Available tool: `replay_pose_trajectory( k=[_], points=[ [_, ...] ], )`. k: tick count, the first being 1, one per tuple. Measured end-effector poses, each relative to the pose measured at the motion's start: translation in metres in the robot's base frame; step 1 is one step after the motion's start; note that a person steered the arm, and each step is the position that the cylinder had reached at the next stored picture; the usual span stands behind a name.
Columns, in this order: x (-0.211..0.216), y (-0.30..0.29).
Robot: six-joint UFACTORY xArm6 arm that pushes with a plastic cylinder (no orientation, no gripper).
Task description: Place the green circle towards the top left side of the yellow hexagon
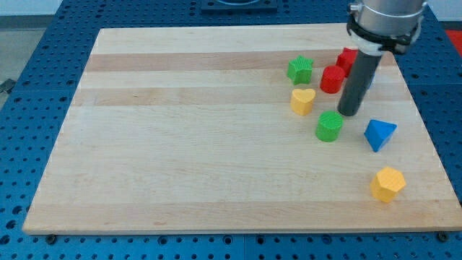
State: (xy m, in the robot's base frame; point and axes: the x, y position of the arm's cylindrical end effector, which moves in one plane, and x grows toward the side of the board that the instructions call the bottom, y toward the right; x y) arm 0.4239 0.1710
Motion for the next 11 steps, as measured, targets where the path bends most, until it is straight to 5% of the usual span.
replay_pose_trajectory(
  k=[3,5,7,9,11],
  points=[
    [0.049,-0.025],
    [0.018,-0.04],
    [0.056,-0.082],
    [0.07,-0.003],
    [0.079,0.004]
  ],
)
